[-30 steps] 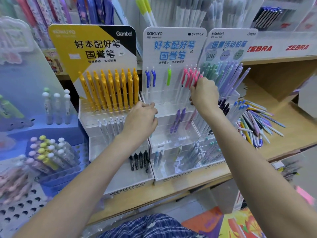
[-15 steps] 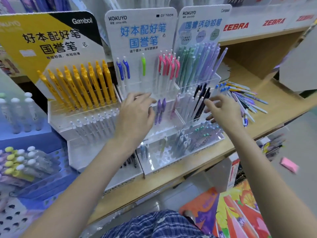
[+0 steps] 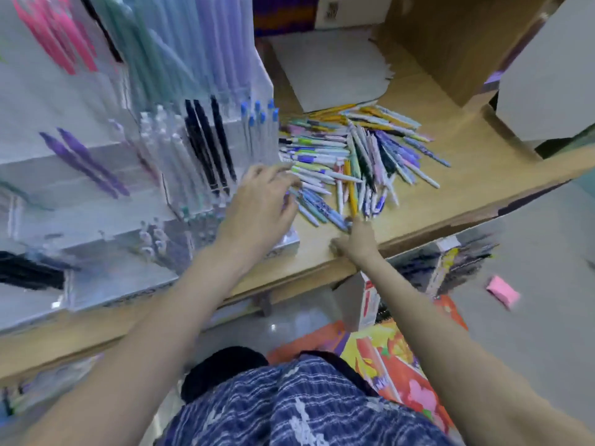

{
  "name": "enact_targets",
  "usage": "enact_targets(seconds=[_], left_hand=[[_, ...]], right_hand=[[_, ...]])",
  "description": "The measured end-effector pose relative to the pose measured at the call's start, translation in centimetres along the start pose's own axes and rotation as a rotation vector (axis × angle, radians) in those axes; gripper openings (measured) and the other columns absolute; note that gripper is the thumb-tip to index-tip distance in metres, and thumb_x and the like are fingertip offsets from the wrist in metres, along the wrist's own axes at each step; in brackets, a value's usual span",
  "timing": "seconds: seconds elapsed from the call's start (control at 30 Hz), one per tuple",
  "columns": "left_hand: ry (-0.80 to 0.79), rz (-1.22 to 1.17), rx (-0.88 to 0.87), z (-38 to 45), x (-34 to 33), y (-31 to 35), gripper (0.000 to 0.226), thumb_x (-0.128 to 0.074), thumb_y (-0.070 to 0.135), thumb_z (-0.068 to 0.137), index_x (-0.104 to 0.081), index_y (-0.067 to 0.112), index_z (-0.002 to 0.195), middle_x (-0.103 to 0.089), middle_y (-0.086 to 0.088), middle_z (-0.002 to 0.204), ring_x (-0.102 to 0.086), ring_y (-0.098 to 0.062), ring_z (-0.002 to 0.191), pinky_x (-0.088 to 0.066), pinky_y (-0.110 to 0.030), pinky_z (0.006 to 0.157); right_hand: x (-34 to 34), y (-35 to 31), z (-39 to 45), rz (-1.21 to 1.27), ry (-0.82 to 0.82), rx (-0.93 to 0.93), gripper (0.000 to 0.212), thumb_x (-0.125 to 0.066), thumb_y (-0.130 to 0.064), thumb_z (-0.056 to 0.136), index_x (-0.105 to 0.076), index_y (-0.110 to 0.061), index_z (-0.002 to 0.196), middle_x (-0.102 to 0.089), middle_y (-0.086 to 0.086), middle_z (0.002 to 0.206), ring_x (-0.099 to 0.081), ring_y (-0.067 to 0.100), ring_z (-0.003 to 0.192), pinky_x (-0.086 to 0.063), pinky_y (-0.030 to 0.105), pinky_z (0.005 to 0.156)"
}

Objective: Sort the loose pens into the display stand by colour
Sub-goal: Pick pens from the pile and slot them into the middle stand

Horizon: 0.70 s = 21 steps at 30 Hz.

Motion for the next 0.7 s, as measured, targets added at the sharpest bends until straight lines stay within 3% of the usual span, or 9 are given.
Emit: enact_targets(seconds=[0.1,0.17,0.27,0.37,0.53,0.6,0.7], left_hand=[[0.013,0.019,0.086,0.8,-1.4,0.8,0.023,-0.052,0.005,0.085,-0.068,0.005,0.101,-0.061,-0.012,0.119,-0.051,-0.035,0.104,-0.027,-0.027,0.089],[-0.016,0.029,0.096,1.6,-2.1,1.3,0.023,-0.053,0.001,0.083,-0.067,0.003,0.101,-0.061,-0.015,0.118,-0.051,-0.037,0.104,-0.027,-0.027,0.089],[-0.048,0.046,0.099,3.1,-3.4,1.8,0.024,-0.051,0.002,0.085,-0.066,0.001,0.105,-0.059,-0.016,0.12,-0.05,-0.038,0.106,-0.026,-0.026,0.089],[-0.113,0.04,0.111,4.7,-5.5,2.1,0.028,-0.049,0.006,0.089,-0.062,0.004,0.114,-0.053,-0.012,0.13,-0.043,-0.033,0.118,-0.028,-0.031,0.098],[-0.184,0.137,0.117,8.3,-7.9,2.6,0.034,-0.044,0.013,0.093,-0.053,0.008,0.125,-0.043,-0.006,0.139,-0.034,-0.028,0.124,-0.03,-0.036,0.1],[-0.207,0.144,0.133,9.8,-8.8,2.6,0.035,-0.044,0.013,0.092,-0.053,0.007,0.125,-0.043,-0.008,0.138,-0.035,-0.029,0.123,-0.03,-0.036,0.101],[-0.267,0.148,0.158,11.8,-11.0,1.8,0.035,-0.045,0.012,0.091,-0.052,0.006,0.126,-0.043,-0.01,0.137,-0.036,-0.03,0.122,-0.025,-0.033,0.101]], right_hand=[[0.5,0.0,2.2,0.006,0.096,0.047,0.027,-0.053,0.004,0.084,-0.051,0.002,0.111,-0.055,0.024,0.111,-0.053,0.036,0.098,-0.034,0.033,0.069],[1.3,-0.2,3.8,0.002,0.134,0.101,0.02,-0.049,0.008,0.082,-0.055,0.004,0.1,-0.06,0.023,0.101,-0.054,0.036,0.093,-0.037,0.035,0.069],[2.5,-1.3,6.4,-0.049,0.075,0.188,0.019,-0.05,0.008,0.082,-0.057,0.006,0.099,-0.062,0.024,0.098,-0.056,0.037,0.094,-0.042,0.039,0.072],[4.5,-2.3,8.0,-0.137,-0.015,0.237,0.022,-0.059,-0.001,0.082,-0.06,0.002,0.104,-0.064,0.022,0.1,-0.059,0.035,0.095,-0.044,0.034,0.071],[12.1,-0.3,11.0,-0.008,0.137,0.181,0.025,-0.063,-0.014,0.087,-0.059,0.001,0.107,-0.066,0.018,0.093,-0.062,0.033,0.085,-0.051,0.043,0.08],[14.5,0.9,13.2,0.048,0.168,0.159,0.028,-0.064,-0.015,0.087,-0.059,0.001,0.109,-0.065,0.018,0.099,-0.061,0.032,0.088,-0.05,0.042,0.084],[16.4,1.8,17.3,-0.037,0.137,0.191,0.045,-0.064,-0.022,0.087,-0.052,-0.004,0.127,-0.056,0.015,0.126,-0.051,0.029,0.117,-0.04,0.035,0.092]])
Point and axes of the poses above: each hand's wrist, its own z-axis towards the middle knuckle, its own x-axis out of the back of the hand, y = z × x, the point moved 5 cm from there along z, towards the middle knuckle
